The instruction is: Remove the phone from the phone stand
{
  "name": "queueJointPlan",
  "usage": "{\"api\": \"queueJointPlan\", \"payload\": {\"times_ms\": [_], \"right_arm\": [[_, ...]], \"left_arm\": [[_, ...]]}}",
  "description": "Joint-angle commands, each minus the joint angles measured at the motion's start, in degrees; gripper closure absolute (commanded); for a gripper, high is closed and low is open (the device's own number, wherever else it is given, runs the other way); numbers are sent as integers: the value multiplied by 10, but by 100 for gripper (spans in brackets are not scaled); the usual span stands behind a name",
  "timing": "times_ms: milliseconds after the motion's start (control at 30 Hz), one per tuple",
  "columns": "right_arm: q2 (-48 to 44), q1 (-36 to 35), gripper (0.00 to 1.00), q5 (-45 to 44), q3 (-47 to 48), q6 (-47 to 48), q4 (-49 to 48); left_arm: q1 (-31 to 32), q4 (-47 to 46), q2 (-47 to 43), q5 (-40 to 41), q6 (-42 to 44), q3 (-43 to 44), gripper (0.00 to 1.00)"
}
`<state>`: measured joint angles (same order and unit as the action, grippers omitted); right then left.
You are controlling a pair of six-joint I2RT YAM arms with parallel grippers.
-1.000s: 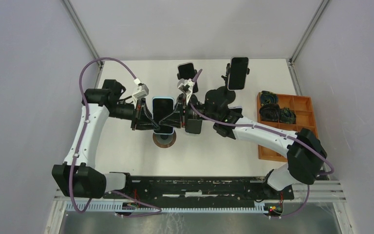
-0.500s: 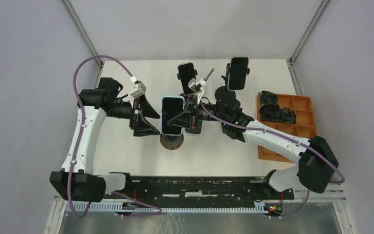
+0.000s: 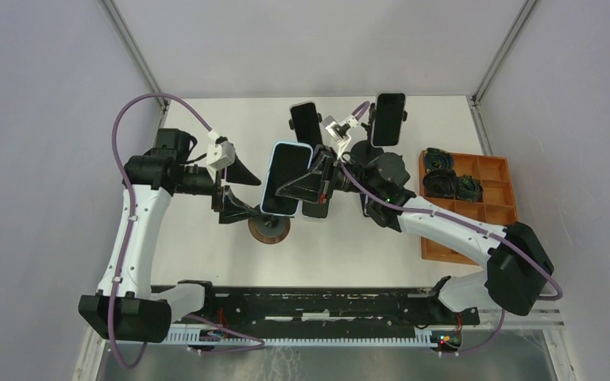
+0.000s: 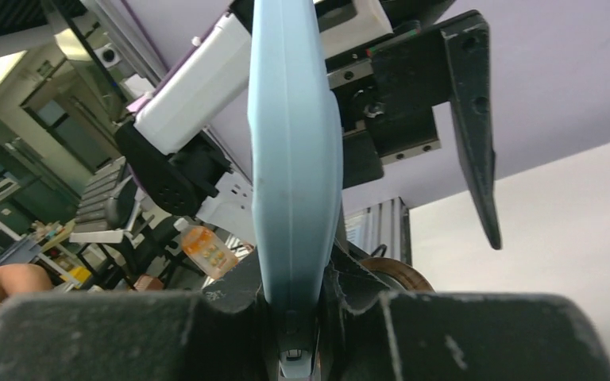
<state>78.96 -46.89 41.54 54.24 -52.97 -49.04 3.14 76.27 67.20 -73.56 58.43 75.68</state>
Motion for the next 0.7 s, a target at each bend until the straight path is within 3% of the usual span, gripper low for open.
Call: {"api": "queueJointPlan", "payload": {"times_ms": [0,300,667], "right_arm": [[11,-12,100,-5,25,-64,-142],[46,-40,100,-24,63,-55,-135],[81,-57,100,-39,95,-86,-188]], "left_arm": [[-1,-32,-20,-12,28,-4,3],[3,-31,-23,-39,33,-13,11],[11,19,-26,-46,107,-41,25]]}}
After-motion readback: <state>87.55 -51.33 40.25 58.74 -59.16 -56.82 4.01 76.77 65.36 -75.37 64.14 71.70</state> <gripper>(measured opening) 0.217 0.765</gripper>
